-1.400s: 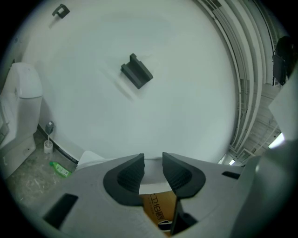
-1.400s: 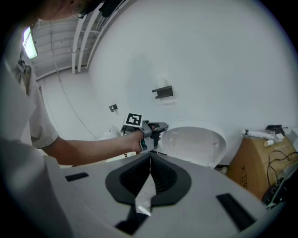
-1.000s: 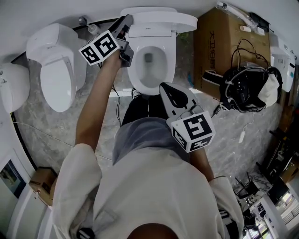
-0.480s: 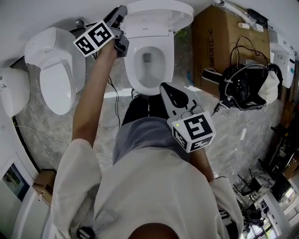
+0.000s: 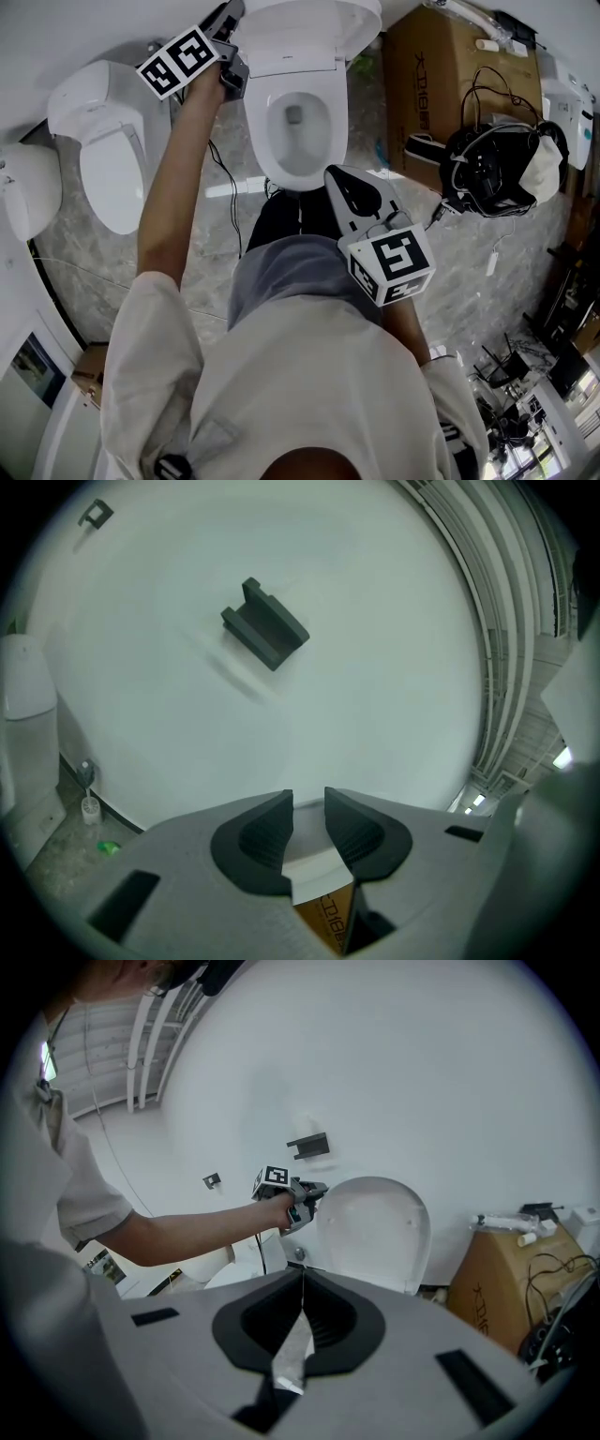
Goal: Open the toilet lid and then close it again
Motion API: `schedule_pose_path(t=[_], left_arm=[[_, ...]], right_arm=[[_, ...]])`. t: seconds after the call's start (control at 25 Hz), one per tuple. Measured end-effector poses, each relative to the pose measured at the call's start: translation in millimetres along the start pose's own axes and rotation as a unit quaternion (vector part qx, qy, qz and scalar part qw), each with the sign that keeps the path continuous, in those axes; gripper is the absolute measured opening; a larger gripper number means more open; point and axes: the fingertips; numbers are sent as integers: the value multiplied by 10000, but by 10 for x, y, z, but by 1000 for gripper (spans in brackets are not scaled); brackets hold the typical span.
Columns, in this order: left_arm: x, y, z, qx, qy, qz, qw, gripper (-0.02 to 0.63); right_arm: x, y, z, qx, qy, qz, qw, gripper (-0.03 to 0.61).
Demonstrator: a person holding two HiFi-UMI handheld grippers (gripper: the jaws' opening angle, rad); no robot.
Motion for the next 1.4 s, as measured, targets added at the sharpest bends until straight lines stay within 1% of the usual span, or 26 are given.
schedule_pose_path(t=[0.16, 0.24, 0.36, 0.48, 0.6, 0.68, 0.72, 0.84, 0.92, 1.0, 1.12, 1.2, 1.24, 1.28, 1.4], left_arm=[[4, -33, -72, 6, -28, -85, 10000, 101], [1, -67, -107, 39, -45, -218, 9997, 99], [-33, -116, -165, 145, -78, -656, 9977, 84], [-67, -150, -221, 299, -135, -1277, 9913, 75], [-78, -174, -266, 543, -129, -1973, 9788, 80], [-78, -178, -281, 805, -17, -2367, 9682, 103], [-82, -175, -283, 971, 88, -2496, 9634, 106], [-97, -141, -284, 1579, 490, -2665, 9495, 111], [-112, -97, -283, 2000, 745, -2792, 9362, 114], [-124, -55, -268, 2337, 960, -2952, 9214, 114], [-169, 10, -219, 2706, 1264, -3172, 9001, 82], [-200, 53, -187, 2847, 1382, -3285, 8899, 57], [-206, 66, -177, 2869, 1402, -3311, 8879, 57], [-208, 73, -170, 2866, 1412, -3305, 8881, 55], [-215, 88, -153, 2774, 1436, -3172, 8954, 55]], right_arm=[[-19, 18, 9, 5, 12, -8, 10000, 11], [-22, 15, 8, 6, 17, -13, 10000, 11], [-30, 10, 9, 19, 30, -18, 10000, 11], [-38, 11, 7, 27, 44, -24, 10000, 11], [-56, 11, 13, 23, 66, -34, 10000, 11], [-70, 17, 27, 32, 85, -45, 9999, 11], [-75, 21, 34, 35, 96, -50, 9999, 11], [-77, 29, 44, 43, 112, -63, 9999, 11], [-73, 33, 39, 50, 112, -67, 9999, 11], [-63, 37, 33, 59, 118, -67, 9999, 11], [-43, 33, 33, 77, 138, -82, 9998, 11], [-39, 29, 34, 82, 143, -96, 9998, 11], [-40, 30, 32, 81, 143, -100, 9998, 11], [-40, 33, 28, 82, 141, -101, 9998, 11], [-20, 42, 15, 83, 125, -100, 9998, 11]])
Point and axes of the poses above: the fingertips, and each gripper's own axes: z backward along the fingers, x to its left, y out of its underside, and after that the axes turned 13 degrees about z, right-handed
